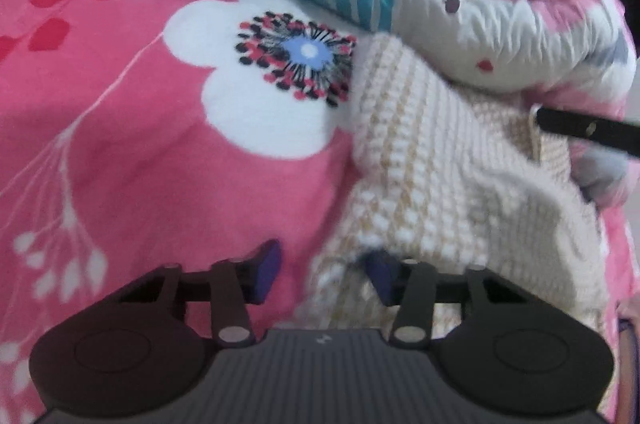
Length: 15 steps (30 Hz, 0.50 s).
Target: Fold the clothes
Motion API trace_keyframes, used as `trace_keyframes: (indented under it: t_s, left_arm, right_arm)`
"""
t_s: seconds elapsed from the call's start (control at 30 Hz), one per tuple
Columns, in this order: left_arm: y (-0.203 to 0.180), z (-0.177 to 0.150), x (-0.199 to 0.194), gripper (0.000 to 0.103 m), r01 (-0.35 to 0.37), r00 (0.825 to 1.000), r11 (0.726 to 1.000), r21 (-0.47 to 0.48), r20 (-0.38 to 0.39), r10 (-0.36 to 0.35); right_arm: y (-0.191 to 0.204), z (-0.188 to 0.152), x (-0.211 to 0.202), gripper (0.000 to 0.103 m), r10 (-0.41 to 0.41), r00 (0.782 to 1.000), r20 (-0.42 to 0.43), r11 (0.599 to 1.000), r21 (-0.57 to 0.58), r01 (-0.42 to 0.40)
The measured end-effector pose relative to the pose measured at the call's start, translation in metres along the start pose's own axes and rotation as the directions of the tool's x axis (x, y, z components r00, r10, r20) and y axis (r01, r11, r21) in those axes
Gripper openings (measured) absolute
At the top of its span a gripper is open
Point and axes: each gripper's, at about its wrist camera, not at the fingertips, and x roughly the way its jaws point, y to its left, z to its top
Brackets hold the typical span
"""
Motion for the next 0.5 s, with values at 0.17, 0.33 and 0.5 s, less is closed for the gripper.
trace_keyframes:
  t_s: [0.17,0.33,0.5]
  left_arm:
    - [-0.008,-0.005,-0.013,0.012,-0.091,0.992,0.996,0.014,0.090,0.089]
    - [0.003,-0.015,-0.009,0.012,-0.123,0.987,0.991,-0.051,0.100,0.128]
    - [0.004,-0.019,-0.008,0.013,-0.126,0.985,0.991,-0.038,0.113,0.129]
  right_arm:
    - [0.005,0.001,0.016,0.021,-0.048,0.999,-0.026,0.999,-0.024,0.047]
    - [0.020,0.011,0.038,0.021,-0.022,1.000,-0.004,0.994,-0.105,0.021]
    - [0.028,-0.012,0.092,0.017,-0.127,0.978,-0.165,0.948,-0.311,0.071]
